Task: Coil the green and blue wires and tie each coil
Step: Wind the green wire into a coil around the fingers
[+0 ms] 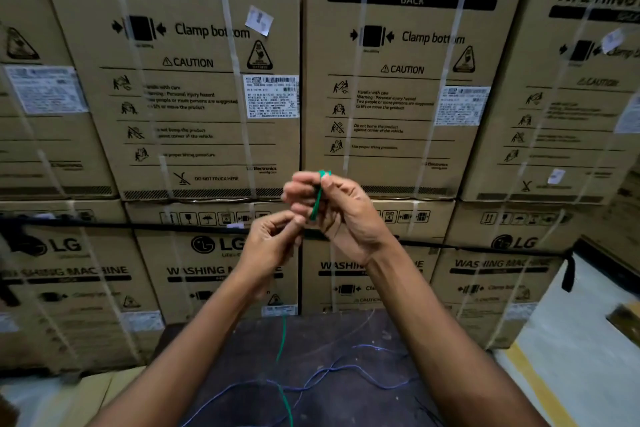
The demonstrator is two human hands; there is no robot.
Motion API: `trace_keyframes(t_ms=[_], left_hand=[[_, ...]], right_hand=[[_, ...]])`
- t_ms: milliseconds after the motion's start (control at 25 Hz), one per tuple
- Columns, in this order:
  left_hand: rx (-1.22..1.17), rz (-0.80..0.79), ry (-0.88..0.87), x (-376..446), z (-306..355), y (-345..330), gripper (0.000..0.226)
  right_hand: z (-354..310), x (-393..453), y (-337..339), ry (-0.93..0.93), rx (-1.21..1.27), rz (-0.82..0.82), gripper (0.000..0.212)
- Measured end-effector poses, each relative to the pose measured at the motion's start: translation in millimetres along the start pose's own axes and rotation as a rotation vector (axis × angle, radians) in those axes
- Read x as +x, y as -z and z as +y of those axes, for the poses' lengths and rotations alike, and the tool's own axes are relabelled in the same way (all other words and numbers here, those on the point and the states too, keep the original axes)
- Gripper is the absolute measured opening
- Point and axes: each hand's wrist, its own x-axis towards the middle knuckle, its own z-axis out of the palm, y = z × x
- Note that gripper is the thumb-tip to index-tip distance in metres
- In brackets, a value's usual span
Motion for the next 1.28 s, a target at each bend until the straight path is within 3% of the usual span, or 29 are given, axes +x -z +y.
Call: trace_keyframes(t_ms=[120,240,480,600,720,840,1040,1280], left_hand=[[0.239,0.0,-0.108,-18,-16,-1,0.02],[0.361,-0.021,-0.231,-37,-8,3,0.023],[0.534,0.005,-0.448,-23,50,32,0.014],[0.545,-0.036,-0.474,11,71,45,0.009],[0.423,-0.104,-0.393,33,74,49,0.012],[0.224,-0.093,-0.281,44,63,49,0.009],[-0.027,0.0,-0.065,25,11,35,0.014],[0.347,-0.047,-0.168,-18,-35,25,0.023]], right_hand=[[-9,19,5,0.144,-0.02,0.07,0.038],[-5,28,14,0.196,-0.279,0.136,0.036],[8,13,18,0.027,-0.848,-0.042,0.03],[6,7,15,-0.149,-0.761,-0.11,0.037],[2,11,13,-0.232,-0.656,-0.165,0.043],[2,10,9,-0.211,-0.419,-0.161,0.039],[16,9,0,-0.106,-0.109,-0.004,0.034],[21,22,13,0.048,-0.147,0.166,0.036]])
